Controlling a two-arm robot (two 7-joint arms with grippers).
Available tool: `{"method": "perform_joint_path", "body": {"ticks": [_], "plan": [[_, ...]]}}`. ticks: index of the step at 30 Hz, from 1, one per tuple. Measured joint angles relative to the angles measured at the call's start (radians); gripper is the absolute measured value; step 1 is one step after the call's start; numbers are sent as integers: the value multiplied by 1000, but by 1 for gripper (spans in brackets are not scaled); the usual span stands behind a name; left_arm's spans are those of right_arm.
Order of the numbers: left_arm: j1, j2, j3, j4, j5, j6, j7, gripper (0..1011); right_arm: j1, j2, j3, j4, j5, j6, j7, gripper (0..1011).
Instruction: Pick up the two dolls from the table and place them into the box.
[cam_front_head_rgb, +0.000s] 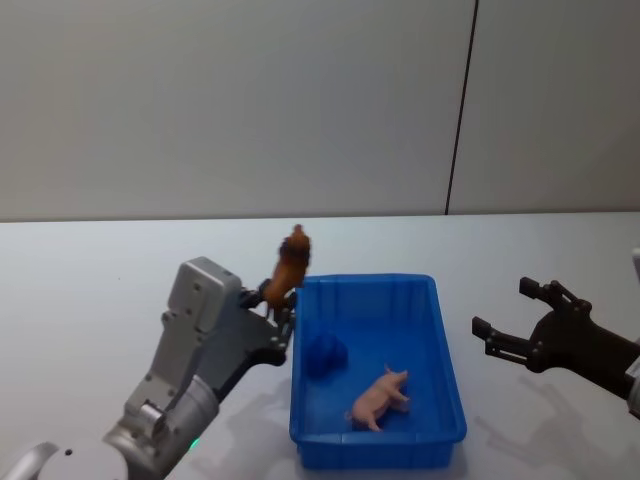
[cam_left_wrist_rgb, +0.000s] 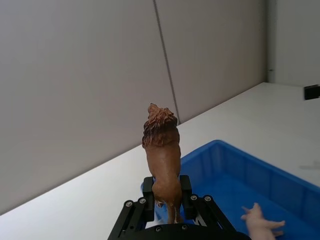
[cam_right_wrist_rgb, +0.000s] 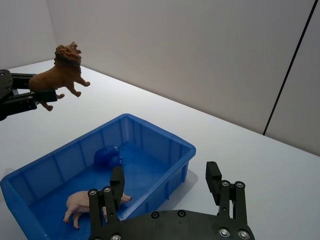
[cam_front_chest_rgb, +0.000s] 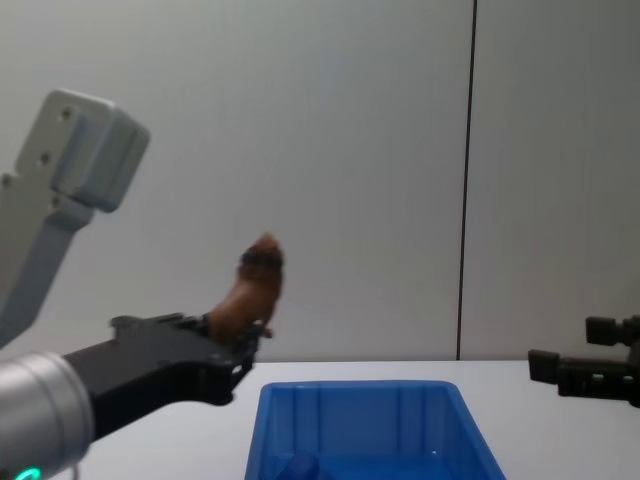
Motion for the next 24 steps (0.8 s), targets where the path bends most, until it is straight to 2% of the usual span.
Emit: {"method": "perform_joint_path", "body": {"ticks": [7,10,13,14,16,22,24], "plan": [[-35,-33,13,44,8,-31,-82,308,0,0,0,0,0,0,0,1001],[-51,-49,20,68,11,-38,-115,366,0,0,0,0,0,0,0,1001],[-64,-63,25,90,13,-43,-144,458,0,0,0,0,0,0,0,1001],[-69,-68,27,99,13,-46,-152,528,0,0,0,0,0,0,0,1001],[-74,-73,29,107,14,-49,-163,567,0,0,0,0,0,0,0,1001],[-89,-88,33,134,15,-67,-190,765,0,0,0,0,0,0,0,1001],[-92,-90,33,139,16,-73,-194,797,0,0,0,0,0,0,0,1001]]}}
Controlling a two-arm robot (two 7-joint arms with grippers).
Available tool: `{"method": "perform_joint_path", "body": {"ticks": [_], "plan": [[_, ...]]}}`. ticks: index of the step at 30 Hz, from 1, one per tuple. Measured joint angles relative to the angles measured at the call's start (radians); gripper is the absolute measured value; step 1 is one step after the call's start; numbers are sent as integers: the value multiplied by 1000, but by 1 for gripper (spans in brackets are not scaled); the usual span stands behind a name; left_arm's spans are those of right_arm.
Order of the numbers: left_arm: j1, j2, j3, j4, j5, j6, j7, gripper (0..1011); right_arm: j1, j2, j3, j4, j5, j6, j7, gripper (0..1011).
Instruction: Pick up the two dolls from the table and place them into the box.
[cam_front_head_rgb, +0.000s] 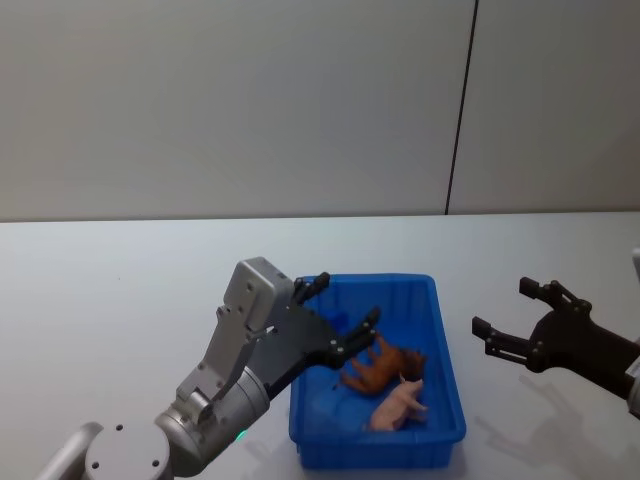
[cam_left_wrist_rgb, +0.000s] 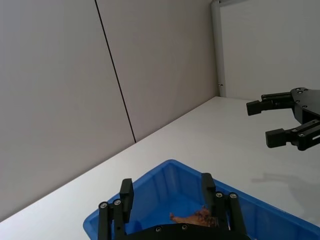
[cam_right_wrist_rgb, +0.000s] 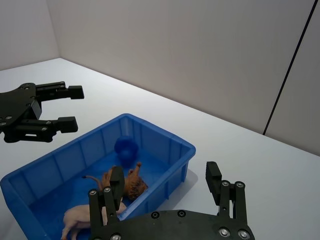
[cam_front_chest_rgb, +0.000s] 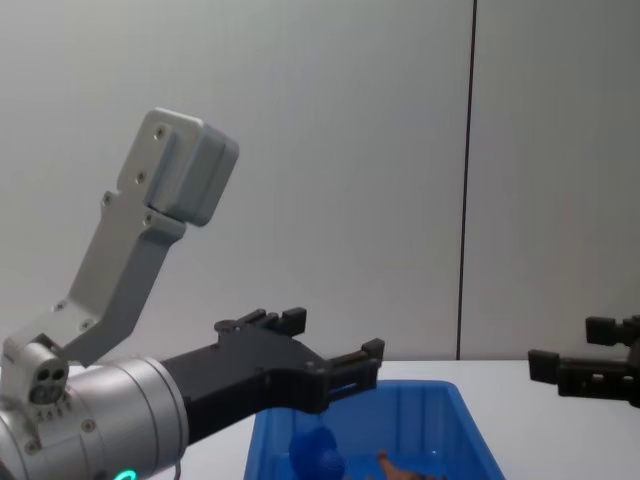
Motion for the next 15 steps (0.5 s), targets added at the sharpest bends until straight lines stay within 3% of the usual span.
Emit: {"method": "perform_joint_path", "body": {"ticks": [7,15], "plan": [[-8,-4,-3,14,2,-40,-6,1001,0,0,0,0,0,0,0,1001],[-13,-5,-7,20,2,-64,-8,1001,0,0,0,0,0,0,0,1001]]}}
